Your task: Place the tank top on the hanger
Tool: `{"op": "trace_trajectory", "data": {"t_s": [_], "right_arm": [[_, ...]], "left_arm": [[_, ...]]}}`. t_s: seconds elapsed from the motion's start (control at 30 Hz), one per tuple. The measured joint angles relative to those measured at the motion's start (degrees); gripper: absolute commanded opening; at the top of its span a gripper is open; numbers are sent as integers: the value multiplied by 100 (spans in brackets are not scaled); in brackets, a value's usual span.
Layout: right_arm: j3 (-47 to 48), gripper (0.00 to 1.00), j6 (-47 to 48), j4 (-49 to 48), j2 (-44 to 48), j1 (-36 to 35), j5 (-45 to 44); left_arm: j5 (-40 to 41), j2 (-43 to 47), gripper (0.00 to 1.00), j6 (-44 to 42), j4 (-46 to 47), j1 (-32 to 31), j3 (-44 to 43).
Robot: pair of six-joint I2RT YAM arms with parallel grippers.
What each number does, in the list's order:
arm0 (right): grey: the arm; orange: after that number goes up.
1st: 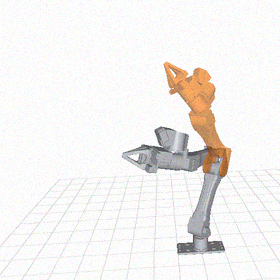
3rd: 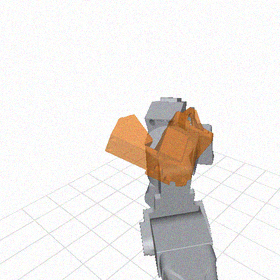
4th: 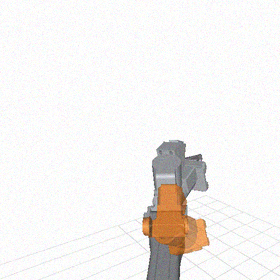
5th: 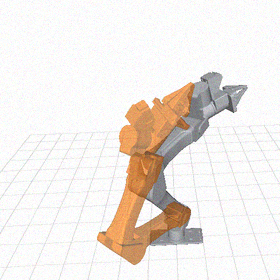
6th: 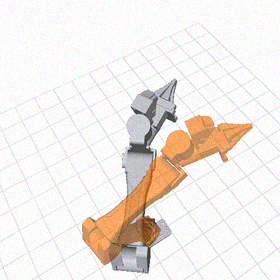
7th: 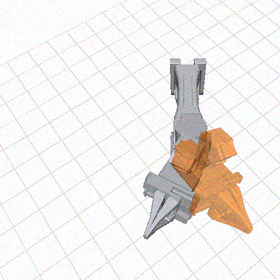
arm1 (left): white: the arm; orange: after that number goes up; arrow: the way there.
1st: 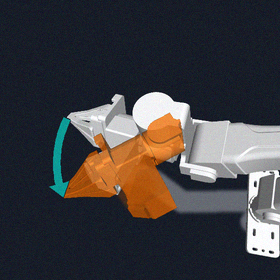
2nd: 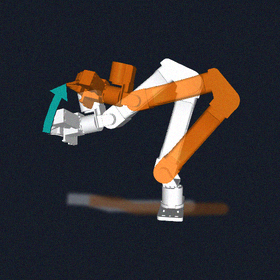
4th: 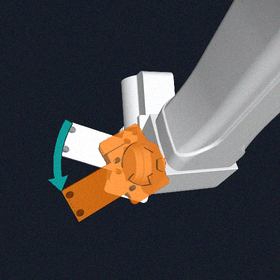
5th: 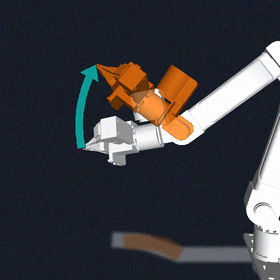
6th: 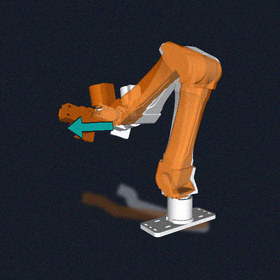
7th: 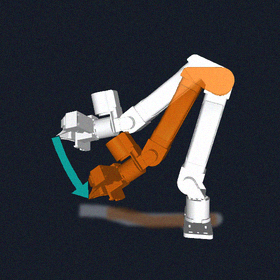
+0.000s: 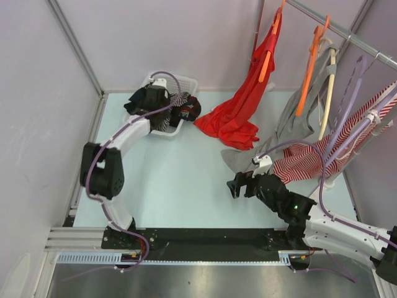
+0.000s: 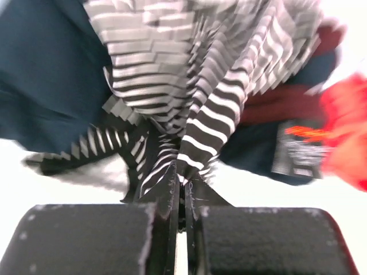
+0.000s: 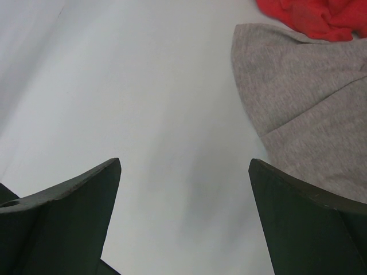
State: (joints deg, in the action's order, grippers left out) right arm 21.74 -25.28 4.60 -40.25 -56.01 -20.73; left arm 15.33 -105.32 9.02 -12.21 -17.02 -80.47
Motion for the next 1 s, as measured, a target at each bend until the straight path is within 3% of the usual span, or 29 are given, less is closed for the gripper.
{"op": "trace_trajectory", "data": {"t_s": [0.3,0.43,0.63,0.67,0.7,0.77,0.8,1.0], "right_arm": [[-35,100,-48,26,46,0,9],[-42,100,-83,20,48,0,28],[-42,100,-90,26,48,0,59],[-42,100,-103,31,48,0,63],[-42,100,-111,31,48,0,66],[-42,99,-142,42,57,0,66],[-42,100,-170,50,63,0,68],[-42,100,-212,61,28,-2,109]], "left_arm": [[-133,2892,1,-66,282,-28,-728],[-570,4127,1,-205,496,-365,-929],[-1467,5318,5,-118,516,-837,-426],[-1578,5482,15,-66,485,-844,-199],[-1685,5661,55,24,444,-852,146],[-1858,5941,92,181,251,-861,828],[-1947,6039,99,308,146,-866,1231],[-1843,5834,99,605,-1303,-874,2918]]}}
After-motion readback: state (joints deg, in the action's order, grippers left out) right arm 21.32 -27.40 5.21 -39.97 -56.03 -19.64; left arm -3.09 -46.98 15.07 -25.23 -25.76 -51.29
